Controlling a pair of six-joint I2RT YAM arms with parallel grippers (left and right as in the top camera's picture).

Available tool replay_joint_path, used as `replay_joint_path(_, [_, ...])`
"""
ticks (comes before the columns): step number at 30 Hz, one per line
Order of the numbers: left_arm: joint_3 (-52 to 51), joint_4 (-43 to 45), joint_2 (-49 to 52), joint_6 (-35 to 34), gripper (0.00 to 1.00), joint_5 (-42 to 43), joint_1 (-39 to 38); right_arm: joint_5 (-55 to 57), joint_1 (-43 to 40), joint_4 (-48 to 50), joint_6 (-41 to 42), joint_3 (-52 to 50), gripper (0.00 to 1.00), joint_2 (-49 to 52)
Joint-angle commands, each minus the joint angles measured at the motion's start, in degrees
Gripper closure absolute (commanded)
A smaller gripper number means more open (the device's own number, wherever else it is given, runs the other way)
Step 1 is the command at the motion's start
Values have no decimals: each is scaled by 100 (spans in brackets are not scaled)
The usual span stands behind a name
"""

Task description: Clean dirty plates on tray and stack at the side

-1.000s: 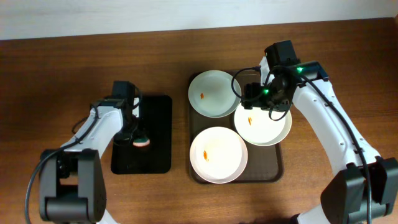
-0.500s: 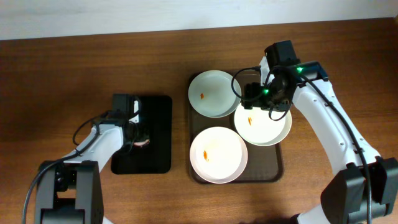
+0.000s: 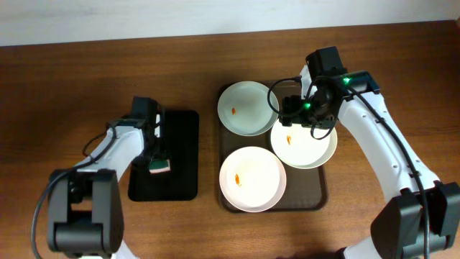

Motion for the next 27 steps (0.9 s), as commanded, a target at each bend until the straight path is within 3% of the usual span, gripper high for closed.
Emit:
replay_joint_path(1, [-63, 109, 472, -13, 85, 46, -17, -31, -13, 37, 24, -4, 27, 22])
replay_joint_path(2, [-63, 109, 492, -13, 100, 173, -17, -31, -13, 57, 24, -4, 27, 22])
replay_joint_path(6, [654, -640, 297, -11, 100, 234, -17, -39, -13, 184, -48, -4, 27, 22])
replay_joint_path(8, [1344, -1191, 229, -11, 100, 234, -17, -208, 37, 415, -568, -4, 27, 22])
replay_joint_path(11, [2221, -1508, 225, -11, 100, 258, -249, 407, 251, 955, -647, -4, 36, 186])
replay_joint_path(19, [2682, 269, 227, -59, 100, 881, -1156, 590, 210, 3117, -844, -2, 46, 2321])
replay_joint_path(23, [2682, 866, 256, -120, 100, 879, -1521, 621, 205, 3335, -841, -2, 62, 2658])
replay_joint_path(24, [2682, 940, 299, -219, 100, 876, -1582, 636, 205, 3261, -839, -2, 77, 2658])
replay_joint_path(27, [2682, 1198, 549, -540, 100, 883, -1707, 640, 205, 3064, -839, -2, 92, 2658])
